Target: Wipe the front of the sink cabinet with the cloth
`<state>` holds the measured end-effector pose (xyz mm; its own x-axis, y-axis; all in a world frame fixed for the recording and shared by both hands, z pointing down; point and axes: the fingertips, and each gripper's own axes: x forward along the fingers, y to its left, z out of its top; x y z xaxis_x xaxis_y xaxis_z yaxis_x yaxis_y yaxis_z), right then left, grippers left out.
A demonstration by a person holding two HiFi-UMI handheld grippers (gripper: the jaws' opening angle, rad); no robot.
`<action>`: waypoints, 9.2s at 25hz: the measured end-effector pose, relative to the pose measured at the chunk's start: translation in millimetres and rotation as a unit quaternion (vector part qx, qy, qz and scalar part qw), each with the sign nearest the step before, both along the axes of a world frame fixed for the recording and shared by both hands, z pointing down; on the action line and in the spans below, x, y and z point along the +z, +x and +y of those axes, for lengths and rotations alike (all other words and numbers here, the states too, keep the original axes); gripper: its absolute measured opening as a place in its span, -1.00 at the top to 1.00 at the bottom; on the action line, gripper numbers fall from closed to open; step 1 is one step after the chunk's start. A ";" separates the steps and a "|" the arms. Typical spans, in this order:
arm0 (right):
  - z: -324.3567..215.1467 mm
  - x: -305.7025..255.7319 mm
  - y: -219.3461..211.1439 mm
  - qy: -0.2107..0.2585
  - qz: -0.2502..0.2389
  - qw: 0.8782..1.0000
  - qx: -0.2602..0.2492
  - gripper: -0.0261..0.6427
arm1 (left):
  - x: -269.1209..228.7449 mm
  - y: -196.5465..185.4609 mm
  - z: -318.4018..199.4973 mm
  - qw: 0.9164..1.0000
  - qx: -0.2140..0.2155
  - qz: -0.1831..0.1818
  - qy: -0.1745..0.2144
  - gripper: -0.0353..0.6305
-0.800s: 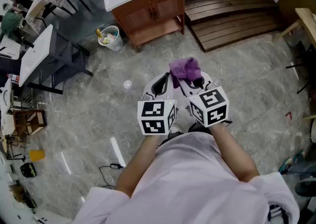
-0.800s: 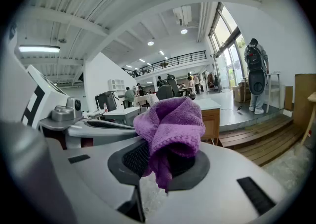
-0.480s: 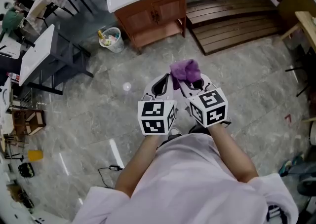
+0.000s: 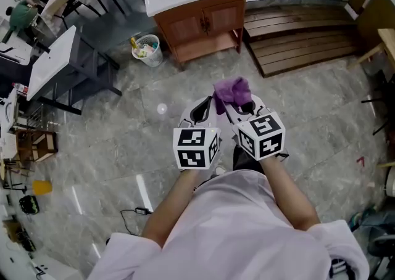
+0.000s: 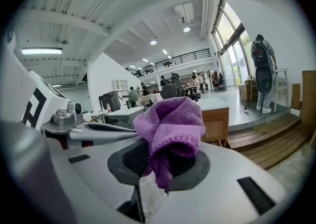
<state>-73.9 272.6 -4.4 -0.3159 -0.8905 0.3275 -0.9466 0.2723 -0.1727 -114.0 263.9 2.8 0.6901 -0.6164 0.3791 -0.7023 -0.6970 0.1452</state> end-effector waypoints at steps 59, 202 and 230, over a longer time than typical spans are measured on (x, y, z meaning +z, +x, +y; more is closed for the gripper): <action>-497.2 85.1 -62.0 0.035 0.027 0.964 -0.263 0.71 | 99.5 -45.6 -470.8 0.980 -0.199 0.001 0.017 0.88; -596.0 348.9 -26.6 0.218 0.050 0.945 -0.237 0.71 | 371.7 -28.1 -571.0 0.970 -0.205 0.024 0.127 0.88; -621.5 376.7 -13.0 0.212 0.074 0.952 -0.206 0.71 | 386.1 -12.9 -563.5 0.975 -0.188 0.017 0.115 0.88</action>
